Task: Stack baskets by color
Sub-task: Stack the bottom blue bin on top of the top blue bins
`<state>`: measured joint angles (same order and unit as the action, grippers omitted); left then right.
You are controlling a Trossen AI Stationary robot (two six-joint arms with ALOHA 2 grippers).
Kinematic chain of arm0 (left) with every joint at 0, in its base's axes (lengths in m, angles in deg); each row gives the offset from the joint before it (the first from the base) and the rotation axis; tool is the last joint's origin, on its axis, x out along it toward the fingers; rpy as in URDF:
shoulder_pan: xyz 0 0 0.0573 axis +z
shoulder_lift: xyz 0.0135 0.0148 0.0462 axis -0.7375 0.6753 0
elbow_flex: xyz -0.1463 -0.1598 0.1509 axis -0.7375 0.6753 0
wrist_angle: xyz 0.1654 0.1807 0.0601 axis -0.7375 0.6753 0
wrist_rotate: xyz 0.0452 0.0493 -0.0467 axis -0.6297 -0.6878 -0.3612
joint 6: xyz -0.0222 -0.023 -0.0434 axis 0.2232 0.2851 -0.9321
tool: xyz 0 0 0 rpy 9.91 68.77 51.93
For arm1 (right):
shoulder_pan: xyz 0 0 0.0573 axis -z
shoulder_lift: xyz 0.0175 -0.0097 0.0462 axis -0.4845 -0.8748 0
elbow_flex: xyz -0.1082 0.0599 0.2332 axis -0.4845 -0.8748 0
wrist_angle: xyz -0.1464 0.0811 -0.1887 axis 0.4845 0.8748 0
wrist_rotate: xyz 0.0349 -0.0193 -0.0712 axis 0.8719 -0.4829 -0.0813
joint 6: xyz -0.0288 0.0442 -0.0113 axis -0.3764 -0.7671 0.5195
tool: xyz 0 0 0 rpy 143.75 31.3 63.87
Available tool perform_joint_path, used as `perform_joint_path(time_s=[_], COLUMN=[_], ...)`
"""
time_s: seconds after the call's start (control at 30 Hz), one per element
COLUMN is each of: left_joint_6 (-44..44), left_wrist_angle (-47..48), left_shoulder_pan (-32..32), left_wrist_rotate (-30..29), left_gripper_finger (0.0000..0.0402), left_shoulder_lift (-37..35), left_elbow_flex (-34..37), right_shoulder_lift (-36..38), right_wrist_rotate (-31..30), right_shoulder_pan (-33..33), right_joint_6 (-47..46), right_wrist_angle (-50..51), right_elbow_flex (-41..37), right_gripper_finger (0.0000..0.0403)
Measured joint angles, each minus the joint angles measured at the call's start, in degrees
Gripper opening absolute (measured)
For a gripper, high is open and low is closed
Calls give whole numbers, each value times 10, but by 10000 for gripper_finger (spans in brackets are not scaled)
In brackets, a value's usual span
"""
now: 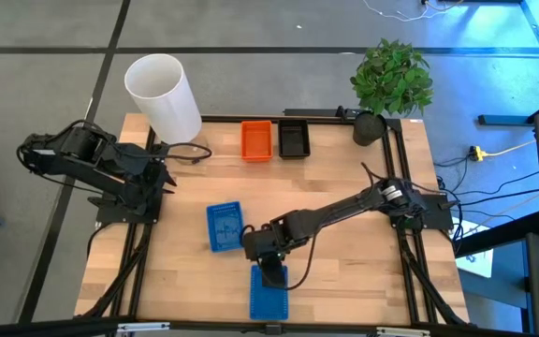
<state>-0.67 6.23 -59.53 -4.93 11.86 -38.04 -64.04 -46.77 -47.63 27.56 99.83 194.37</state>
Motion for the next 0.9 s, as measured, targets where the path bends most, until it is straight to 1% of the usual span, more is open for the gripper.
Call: perform_joint_path(time_s=[0.07, 0.27, 0.8, 0.9], left_joint_6=[0, 0, 0, -1], left_wrist_angle=[0, 0, 0, 0], left_shoulder_pan=[0, 0, 0, 0], left_wrist_rotate=[0, 0, 0, 0], left_gripper_finger=[78, 78, 78, 78], left_shoulder_lift=[0, 0, 0, 0], left_elbow_flex=[0, 0, 0, 0], right_shoulder_lift=[-4, -29, -69, -77], right_wrist_rotate=[8, 8, 8, 7], right_shoulder_pan=[0, 0, 0, 0], right_joint_6=[0, 3, 18, 32], right_wrist_angle=[0, 3, 2, -1], right_elbow_flex=[0, 0, 0, 0], right_gripper_finger=[114, 114, 114, 101])
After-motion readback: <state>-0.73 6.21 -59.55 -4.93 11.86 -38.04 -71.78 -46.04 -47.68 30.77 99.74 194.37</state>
